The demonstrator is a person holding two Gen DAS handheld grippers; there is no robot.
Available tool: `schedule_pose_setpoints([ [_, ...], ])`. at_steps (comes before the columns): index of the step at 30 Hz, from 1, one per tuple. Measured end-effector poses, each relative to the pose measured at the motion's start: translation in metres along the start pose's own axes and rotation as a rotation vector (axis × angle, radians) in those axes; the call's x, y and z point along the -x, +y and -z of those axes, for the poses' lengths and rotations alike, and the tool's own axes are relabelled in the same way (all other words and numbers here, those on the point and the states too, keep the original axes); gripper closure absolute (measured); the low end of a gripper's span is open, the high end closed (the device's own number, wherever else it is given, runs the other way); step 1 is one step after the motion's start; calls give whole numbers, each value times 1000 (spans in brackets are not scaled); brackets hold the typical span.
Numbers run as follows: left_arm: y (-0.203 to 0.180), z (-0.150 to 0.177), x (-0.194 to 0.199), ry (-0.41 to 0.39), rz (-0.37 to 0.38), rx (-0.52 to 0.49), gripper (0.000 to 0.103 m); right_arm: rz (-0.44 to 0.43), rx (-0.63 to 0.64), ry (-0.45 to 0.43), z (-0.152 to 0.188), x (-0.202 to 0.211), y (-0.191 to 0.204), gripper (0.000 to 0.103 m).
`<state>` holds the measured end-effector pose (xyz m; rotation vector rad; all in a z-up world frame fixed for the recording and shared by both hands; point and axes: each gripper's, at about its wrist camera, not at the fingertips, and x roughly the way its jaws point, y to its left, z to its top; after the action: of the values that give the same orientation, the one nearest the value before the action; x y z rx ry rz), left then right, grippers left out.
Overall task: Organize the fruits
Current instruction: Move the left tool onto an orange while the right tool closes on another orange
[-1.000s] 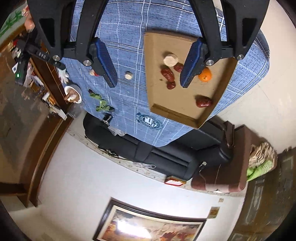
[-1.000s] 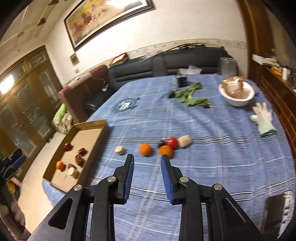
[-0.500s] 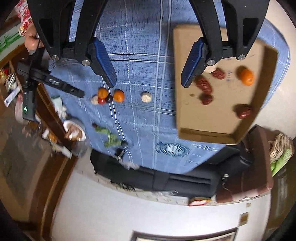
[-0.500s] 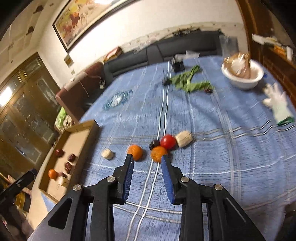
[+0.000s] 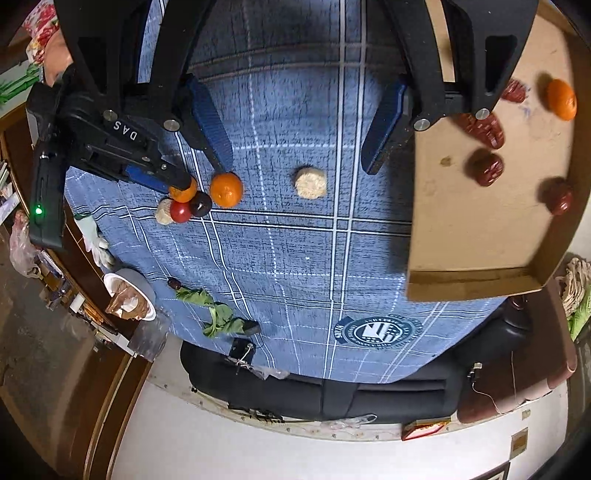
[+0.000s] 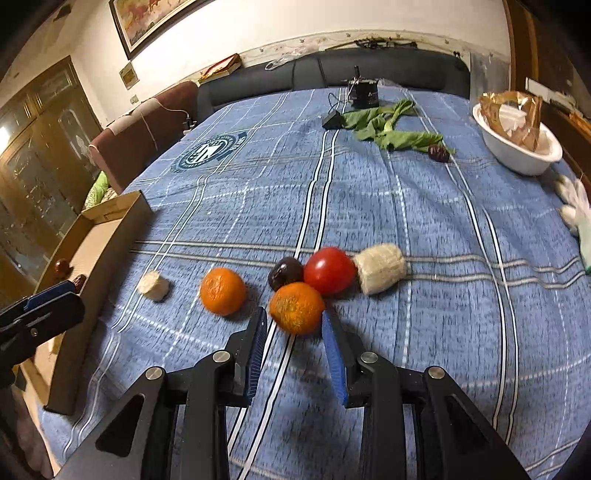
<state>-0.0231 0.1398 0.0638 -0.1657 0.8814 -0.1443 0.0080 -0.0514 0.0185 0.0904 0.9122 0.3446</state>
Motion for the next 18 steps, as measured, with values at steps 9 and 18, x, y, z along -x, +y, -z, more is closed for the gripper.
schedule_pose_setpoints([
  [9,-26,-7,-37,66,33,-65,32,-28,-22,-6,-3,-8,-4,70],
  [18,-51,-14,-69,101,47,-109,32,-48,-101,-11,4,11,-27,70],
])
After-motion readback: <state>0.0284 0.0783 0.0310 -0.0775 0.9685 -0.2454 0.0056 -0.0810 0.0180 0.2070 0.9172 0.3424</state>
